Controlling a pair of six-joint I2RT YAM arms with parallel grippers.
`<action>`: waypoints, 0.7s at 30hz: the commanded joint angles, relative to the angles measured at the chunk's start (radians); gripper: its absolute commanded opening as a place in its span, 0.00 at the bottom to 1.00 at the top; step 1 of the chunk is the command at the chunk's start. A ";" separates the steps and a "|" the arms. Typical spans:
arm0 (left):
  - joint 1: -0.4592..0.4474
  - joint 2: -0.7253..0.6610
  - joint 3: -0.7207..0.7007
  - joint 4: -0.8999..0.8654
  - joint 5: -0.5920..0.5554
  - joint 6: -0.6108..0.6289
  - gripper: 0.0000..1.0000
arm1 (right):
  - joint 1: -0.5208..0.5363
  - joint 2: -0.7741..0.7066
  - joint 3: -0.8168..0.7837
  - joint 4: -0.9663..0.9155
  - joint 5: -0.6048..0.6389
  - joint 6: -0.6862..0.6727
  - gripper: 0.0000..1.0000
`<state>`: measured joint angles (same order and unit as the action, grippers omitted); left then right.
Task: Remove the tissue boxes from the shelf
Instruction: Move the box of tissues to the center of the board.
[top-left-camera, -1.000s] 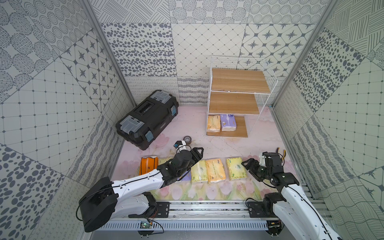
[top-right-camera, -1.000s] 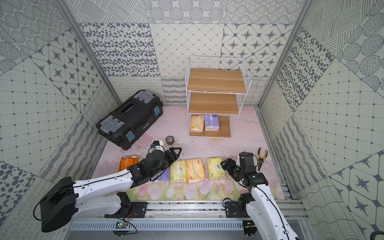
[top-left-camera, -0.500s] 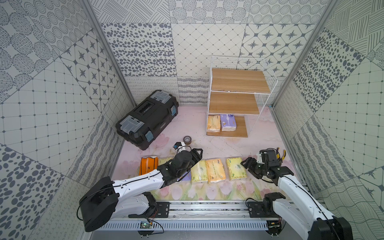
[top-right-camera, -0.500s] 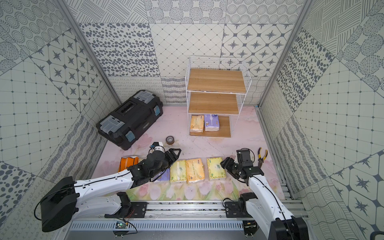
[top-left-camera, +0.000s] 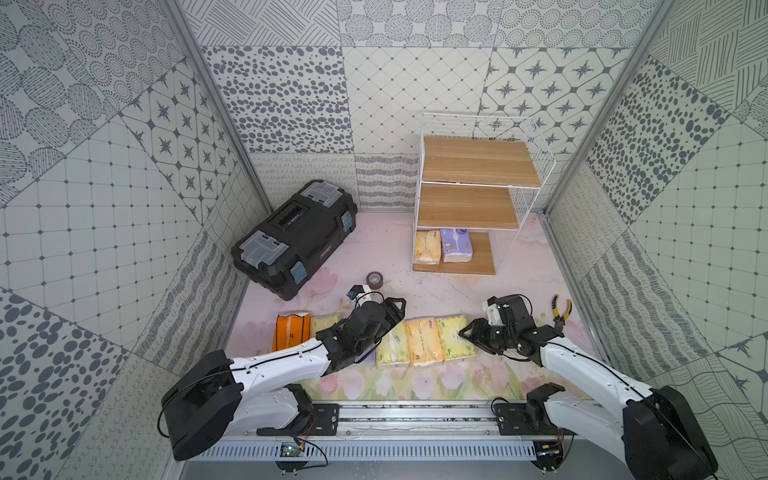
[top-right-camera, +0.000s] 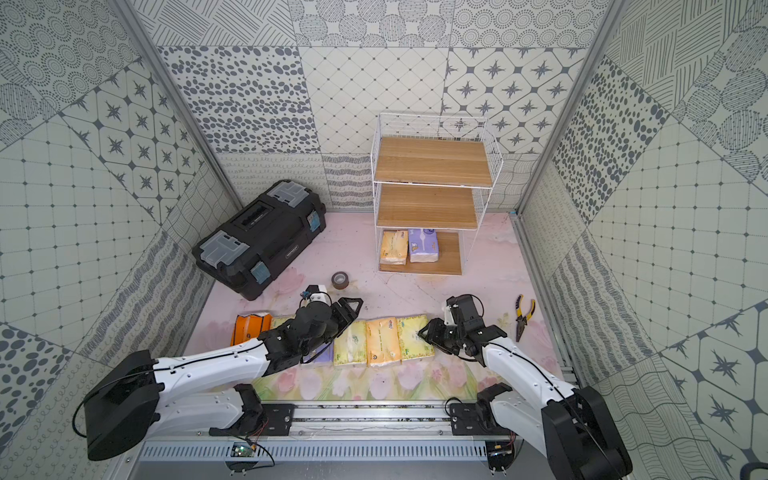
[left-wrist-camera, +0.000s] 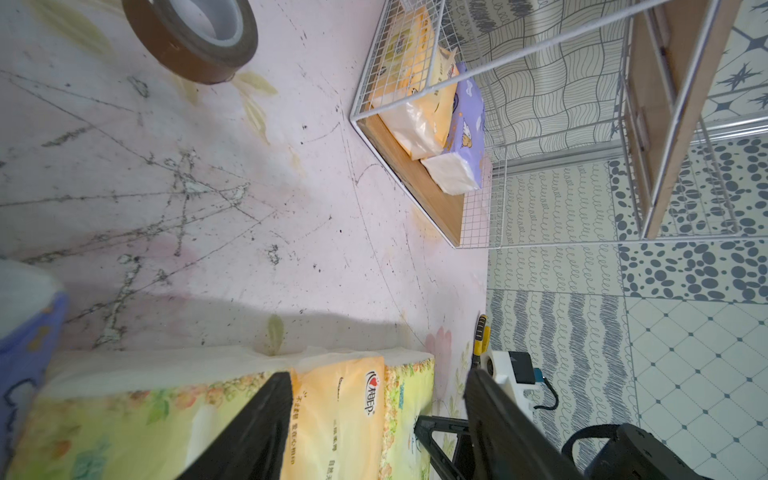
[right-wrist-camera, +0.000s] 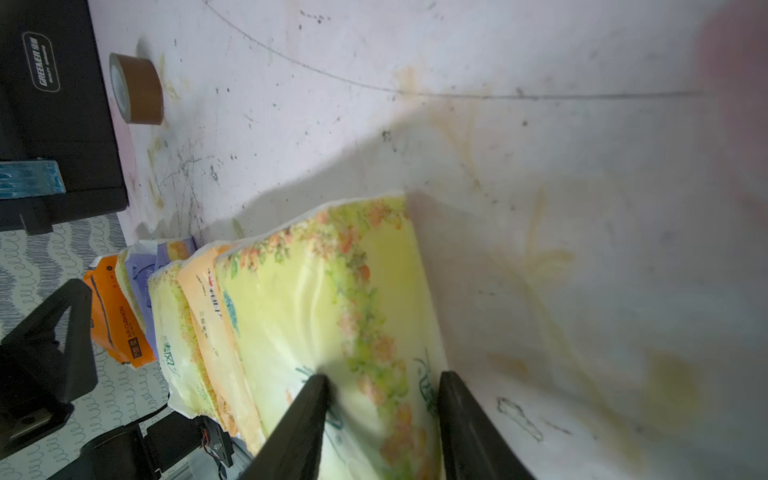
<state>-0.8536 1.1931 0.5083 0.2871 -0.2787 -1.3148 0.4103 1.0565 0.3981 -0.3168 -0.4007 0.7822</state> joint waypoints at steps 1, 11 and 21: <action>0.007 0.011 0.000 0.044 0.012 -0.005 0.70 | 0.050 0.031 0.034 0.093 0.007 0.032 0.46; 0.008 0.043 0.012 0.051 0.007 -0.036 0.70 | 0.064 -0.082 0.079 0.024 0.316 0.109 0.66; 0.013 0.063 0.007 0.072 -0.006 -0.063 0.69 | 0.071 0.067 0.105 0.483 0.505 0.387 0.55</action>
<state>-0.8490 1.2507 0.5087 0.3077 -0.2722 -1.3605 0.4767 1.0412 0.4603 -0.0170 0.0376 1.0733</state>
